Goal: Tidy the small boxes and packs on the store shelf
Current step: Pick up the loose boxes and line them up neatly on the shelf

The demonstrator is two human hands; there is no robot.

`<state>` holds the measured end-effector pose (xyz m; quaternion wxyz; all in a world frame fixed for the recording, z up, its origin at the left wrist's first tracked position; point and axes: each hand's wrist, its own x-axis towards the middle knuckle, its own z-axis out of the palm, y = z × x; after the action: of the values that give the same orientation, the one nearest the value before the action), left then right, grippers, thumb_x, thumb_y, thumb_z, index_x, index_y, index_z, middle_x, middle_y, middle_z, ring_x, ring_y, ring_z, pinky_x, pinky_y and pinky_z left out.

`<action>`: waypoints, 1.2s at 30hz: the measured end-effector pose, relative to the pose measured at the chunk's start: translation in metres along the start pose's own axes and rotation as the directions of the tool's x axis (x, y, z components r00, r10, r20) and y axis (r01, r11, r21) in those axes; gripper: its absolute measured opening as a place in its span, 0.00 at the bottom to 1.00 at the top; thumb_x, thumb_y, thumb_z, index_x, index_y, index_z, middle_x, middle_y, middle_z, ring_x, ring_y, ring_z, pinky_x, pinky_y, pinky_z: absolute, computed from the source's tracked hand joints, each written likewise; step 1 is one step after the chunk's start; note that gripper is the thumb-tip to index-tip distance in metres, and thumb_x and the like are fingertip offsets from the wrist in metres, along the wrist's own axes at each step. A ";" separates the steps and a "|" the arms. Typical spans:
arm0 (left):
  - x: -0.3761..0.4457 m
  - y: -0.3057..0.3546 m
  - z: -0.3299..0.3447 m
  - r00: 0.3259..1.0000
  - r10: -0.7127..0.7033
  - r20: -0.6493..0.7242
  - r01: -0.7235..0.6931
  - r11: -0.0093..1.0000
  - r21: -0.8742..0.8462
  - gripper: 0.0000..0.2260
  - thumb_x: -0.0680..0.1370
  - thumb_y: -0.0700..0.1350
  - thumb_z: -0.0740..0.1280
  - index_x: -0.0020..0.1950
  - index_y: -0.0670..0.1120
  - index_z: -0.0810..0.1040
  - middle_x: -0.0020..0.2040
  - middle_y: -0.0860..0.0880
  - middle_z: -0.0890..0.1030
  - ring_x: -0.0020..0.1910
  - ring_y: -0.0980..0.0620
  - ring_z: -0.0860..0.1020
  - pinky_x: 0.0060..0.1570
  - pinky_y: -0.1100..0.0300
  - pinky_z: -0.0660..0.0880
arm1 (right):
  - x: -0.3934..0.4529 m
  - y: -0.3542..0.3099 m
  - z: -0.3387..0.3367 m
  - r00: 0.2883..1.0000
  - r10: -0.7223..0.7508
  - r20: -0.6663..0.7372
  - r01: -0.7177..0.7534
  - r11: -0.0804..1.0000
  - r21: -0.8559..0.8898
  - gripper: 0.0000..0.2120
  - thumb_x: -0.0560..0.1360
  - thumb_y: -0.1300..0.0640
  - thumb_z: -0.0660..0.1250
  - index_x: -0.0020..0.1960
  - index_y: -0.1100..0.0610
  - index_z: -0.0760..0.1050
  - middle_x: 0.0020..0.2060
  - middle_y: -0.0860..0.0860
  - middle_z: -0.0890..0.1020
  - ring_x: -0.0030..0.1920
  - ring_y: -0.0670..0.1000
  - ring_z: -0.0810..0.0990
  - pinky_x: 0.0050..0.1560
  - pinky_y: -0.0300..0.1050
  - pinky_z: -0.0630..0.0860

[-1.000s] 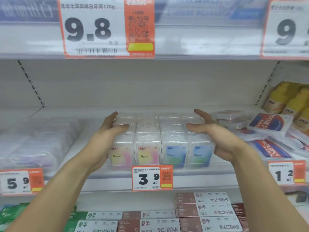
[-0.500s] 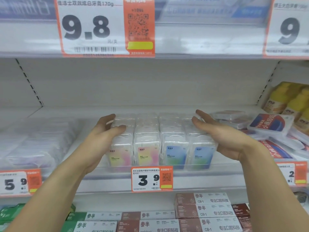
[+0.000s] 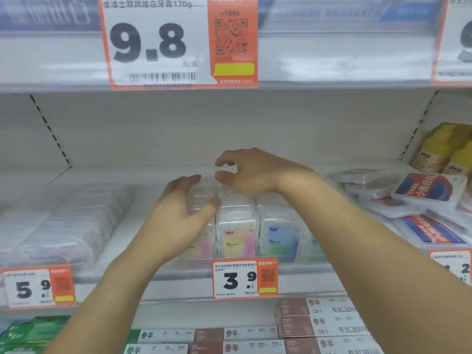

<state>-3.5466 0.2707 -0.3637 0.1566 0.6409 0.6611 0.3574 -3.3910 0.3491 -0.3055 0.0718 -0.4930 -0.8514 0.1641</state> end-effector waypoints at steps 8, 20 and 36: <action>0.000 -0.010 0.004 1.000 0.018 -0.006 -0.018 0.999 -0.028 0.26 0.76 0.58 0.65 0.73 0.55 0.66 0.73 0.55 0.66 0.71 0.55 0.66 0.63 0.63 0.62 | 0.010 -0.002 -0.003 0.980 0.074 0.187 -0.041 0.984 -0.175 0.22 0.83 0.42 0.53 0.65 0.53 0.75 0.66 0.50 0.76 0.64 0.52 0.73 0.56 0.44 0.65; -0.007 0.025 -0.005 0.981 0.191 0.014 -0.189 0.955 0.229 0.35 0.72 0.69 0.47 0.75 0.55 0.64 0.77 0.50 0.61 0.76 0.50 0.58 0.72 0.52 0.59 | -0.020 0.061 -0.032 0.978 0.206 0.042 -0.201 0.975 -0.096 0.23 0.83 0.41 0.50 0.55 0.56 0.77 0.58 0.52 0.80 0.58 0.55 0.76 0.64 0.49 0.70; -0.017 0.039 0.009 0.919 0.286 0.270 -0.384 0.797 0.466 0.36 0.73 0.69 0.39 0.74 0.54 0.63 0.74 0.53 0.67 0.74 0.51 0.61 0.74 0.45 0.54 | -0.069 0.091 -0.024 0.929 0.220 -0.298 -0.164 0.966 0.200 0.21 0.79 0.35 0.55 0.64 0.45 0.74 0.62 0.47 0.77 0.62 0.49 0.74 0.57 0.44 0.67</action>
<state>-3.5096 0.2536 -0.3475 -0.0235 0.7967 0.5897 0.1303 -3.2751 0.3365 -0.3119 0.2336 -0.5859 -0.7589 0.1617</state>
